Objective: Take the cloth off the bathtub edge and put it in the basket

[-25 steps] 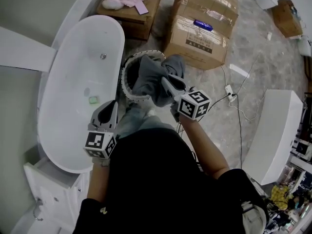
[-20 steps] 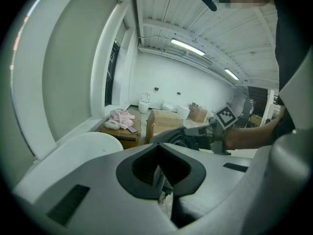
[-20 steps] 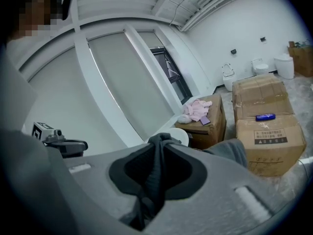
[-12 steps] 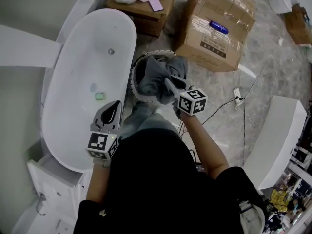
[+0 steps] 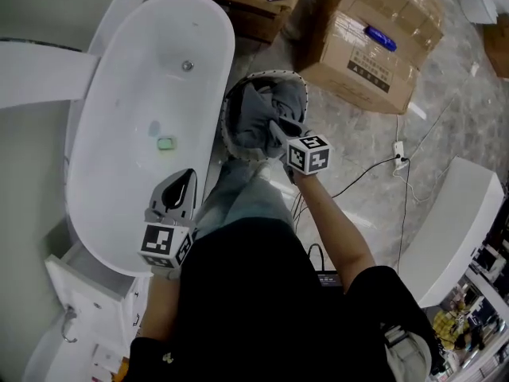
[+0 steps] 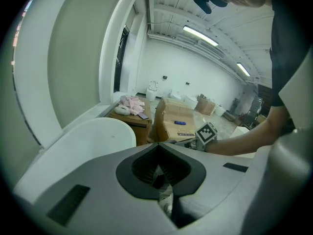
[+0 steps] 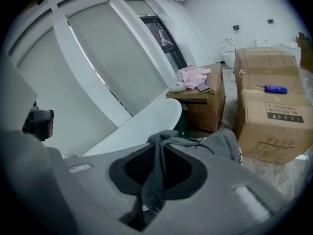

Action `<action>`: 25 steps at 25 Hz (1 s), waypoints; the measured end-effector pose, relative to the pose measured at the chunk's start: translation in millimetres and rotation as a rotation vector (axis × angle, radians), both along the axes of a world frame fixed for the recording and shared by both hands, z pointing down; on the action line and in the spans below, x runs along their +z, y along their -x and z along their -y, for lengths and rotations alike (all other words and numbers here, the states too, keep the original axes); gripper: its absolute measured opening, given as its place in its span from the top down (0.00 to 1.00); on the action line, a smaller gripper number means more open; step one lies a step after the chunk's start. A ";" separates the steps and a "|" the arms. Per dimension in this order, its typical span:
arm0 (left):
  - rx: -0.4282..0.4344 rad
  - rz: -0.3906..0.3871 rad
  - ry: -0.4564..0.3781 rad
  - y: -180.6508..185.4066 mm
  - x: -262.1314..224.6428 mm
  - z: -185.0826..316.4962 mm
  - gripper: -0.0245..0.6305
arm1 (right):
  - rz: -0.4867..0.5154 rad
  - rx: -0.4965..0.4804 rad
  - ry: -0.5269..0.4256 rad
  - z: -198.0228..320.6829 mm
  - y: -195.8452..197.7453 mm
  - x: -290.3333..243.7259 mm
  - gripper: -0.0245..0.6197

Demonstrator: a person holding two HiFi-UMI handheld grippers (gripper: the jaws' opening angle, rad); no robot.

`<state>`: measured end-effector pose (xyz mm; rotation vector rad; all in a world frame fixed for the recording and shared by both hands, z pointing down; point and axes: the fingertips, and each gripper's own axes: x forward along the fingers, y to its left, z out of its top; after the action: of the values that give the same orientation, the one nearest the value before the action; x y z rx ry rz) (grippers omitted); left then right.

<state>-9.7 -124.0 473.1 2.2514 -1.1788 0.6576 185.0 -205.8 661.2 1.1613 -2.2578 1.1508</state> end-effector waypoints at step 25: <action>-0.079 0.068 0.130 62.4 114.2 -0.3 0.94 | -0.198 -0.058 0.295 25.5 27.3 273.5 0.88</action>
<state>-72.1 -123.7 587.3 2.0792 -1.2152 0.7621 157.7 -231.3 934.7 1.0348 -1.8877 1.2366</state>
